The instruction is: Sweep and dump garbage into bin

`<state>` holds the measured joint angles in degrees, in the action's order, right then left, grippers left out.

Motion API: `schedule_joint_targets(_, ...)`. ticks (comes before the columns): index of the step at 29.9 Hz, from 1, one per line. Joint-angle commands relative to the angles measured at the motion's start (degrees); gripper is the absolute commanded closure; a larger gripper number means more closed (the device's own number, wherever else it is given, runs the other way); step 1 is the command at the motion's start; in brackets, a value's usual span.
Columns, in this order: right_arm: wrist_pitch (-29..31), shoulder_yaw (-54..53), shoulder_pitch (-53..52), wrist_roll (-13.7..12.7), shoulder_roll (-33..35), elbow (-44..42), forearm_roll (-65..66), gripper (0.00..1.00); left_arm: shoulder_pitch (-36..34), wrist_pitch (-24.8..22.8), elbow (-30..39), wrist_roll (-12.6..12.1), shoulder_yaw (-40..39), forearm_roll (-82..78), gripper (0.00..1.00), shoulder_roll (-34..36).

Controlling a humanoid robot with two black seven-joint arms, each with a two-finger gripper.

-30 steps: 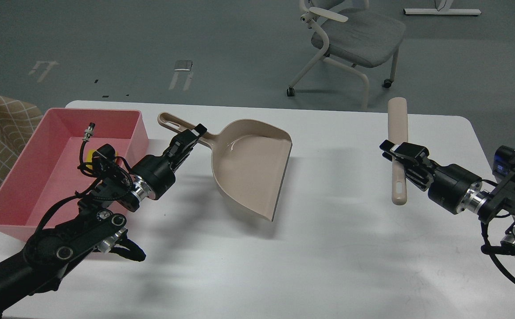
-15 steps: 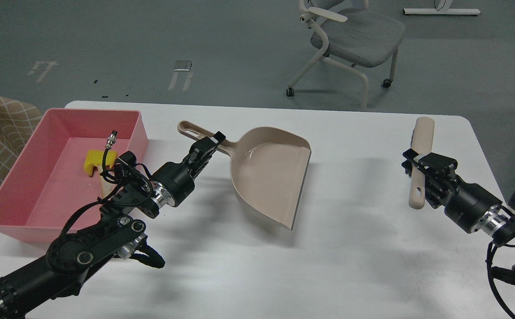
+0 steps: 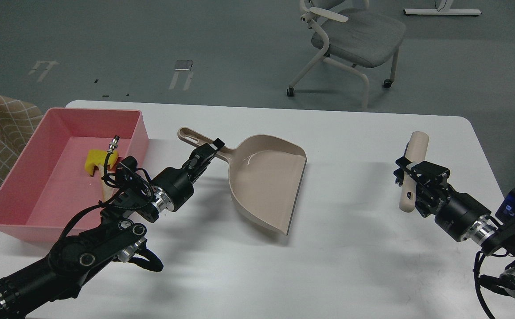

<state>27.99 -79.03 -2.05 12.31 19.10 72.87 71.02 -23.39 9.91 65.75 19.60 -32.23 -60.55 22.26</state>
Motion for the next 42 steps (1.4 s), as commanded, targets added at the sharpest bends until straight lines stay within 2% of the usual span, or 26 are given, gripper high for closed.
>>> schedule_joint_targets(1, 0.0, 0.5, 1.1, 0.0, 0.1, 0.1, 0.1, 0.65, -0.3, 0.5, -1.4, 0.0, -0.1, 0.1, 0.86, -0.8)
schedule_joint_targets(9, 0.0, 1.0, 3.5, 0.0, 0.6, -0.1, 0.1, 0.64, -1.8, 1.2, -1.9, -0.1, -0.1, 0.2, 0.85, -1.8)
schedule_joint_targets(12, 0.0, 1.0, 3.9, 0.0, 0.7, 0.2, 0.1, 0.63, -1.8, 1.4, -1.9, -0.1, -0.1, 0.2, 0.80, -1.8)
schedule_joint_targets(13, 0.0, 1.0, 4.0, 0.0, 0.7, 0.3, 0.1, 0.63, -1.8, 1.4, -1.9, -0.2, 0.0, 0.2, 0.75, -1.8)
schedule_joint_targets(14, 0.0, 1.0, 4.1, 0.0, 0.7, 0.2, 0.1, 0.63, -1.8, 1.4, -2.1, -0.2, 0.0, 0.1, 0.66, -1.7)
schedule_joint_targets(16, 0.0, 1.1, 4.5, 0.0, 0.6, 0.3, 0.1, 0.63, -1.8, 1.4, -2.4, -0.1, 0.0, 0.1, 0.57, -1.8)
schedule_joint_targets(18, 0.0, 1.2, 4.8, 0.0, 0.4, 0.3, 0.1, 0.62, -1.8, 1.4, -2.4, -0.1, 0.0, 0.0, 0.53, -1.8)
schedule_joint_targets(19, 0.0, 1.8, 5.0, 0.0, 0.4, 0.3, 0.1, 0.62, -1.8, 1.3, -2.4, -0.1, 0.0, -0.1, 0.46, -1.8)
schedule_joint_targets(20, 0.0, 2.4, 5.0, -0.1, 0.5, 0.4, 0.1, 0.61, -1.7, 1.3, -2.4, -0.1, 0.0, -0.1, 0.34, -1.8)
schedule_joint_targets(21, 0.0, 2.5, 5.0, -0.1, 0.5, 0.3, 0.1, 0.59, -1.7, 1.3, -2.4, -0.1, 0.0, -0.1, 0.28, -1.7)
schedule_joint_targets(22, 0.0, 2.6, 5.0, -0.2, 0.5, 0.3, 0.1, 0.57, -1.8, 1.3, -2.4, 0.0, 0.0, -0.1, 0.18, -1.7)
schedule_joint_targets(24, 0.0, 2.6, 5.0, -0.2, 0.5, 0.2, 0.1, 0.56, -1.9, 1.2, -2.4, 0.0, 0.0, -0.1, 0.09, -1.7)
schedule_joint_targets(25, 0.0, 2.6, 5.0, -0.3, 0.6, 0.0, 0.1, 0.50, -2.0, 1.2, -2.4, 0.0, 0.0, -0.1, 0.04, -1.7)
schedule_joint_targets(31, 0.0, 2.6, 5.0, -0.5, 0.4, -0.4, 0.1, 0.29, -1.8, 1.2, -2.4, 0.0, 0.1, -0.1, 0.02, -1.3)
schedule_joint_targets(37, 0.0, 2.6, 5.0, -0.5, 0.1, -0.2, -0.1, 0.16, -1.9, 1.2, -2.4, 0.2, 0.1, -0.1, 0.02, 1.0)
schedule_joint_targets(39, 0.0, 2.5, 5.0, -0.5, 0.1, 0.0, -0.1, 0.06, -1.8, 1.2, -2.4, 0.4, 0.1, -0.2, 0.02, 2.6)
schedule_joint_targets(42, 0.0, 2.5, 5.0, -0.6, 0.1, 0.2, -0.1, 0.04, -1.8, 1.3, -2.4, 0.6, 0.1, -0.2, 0.02, 3.9)
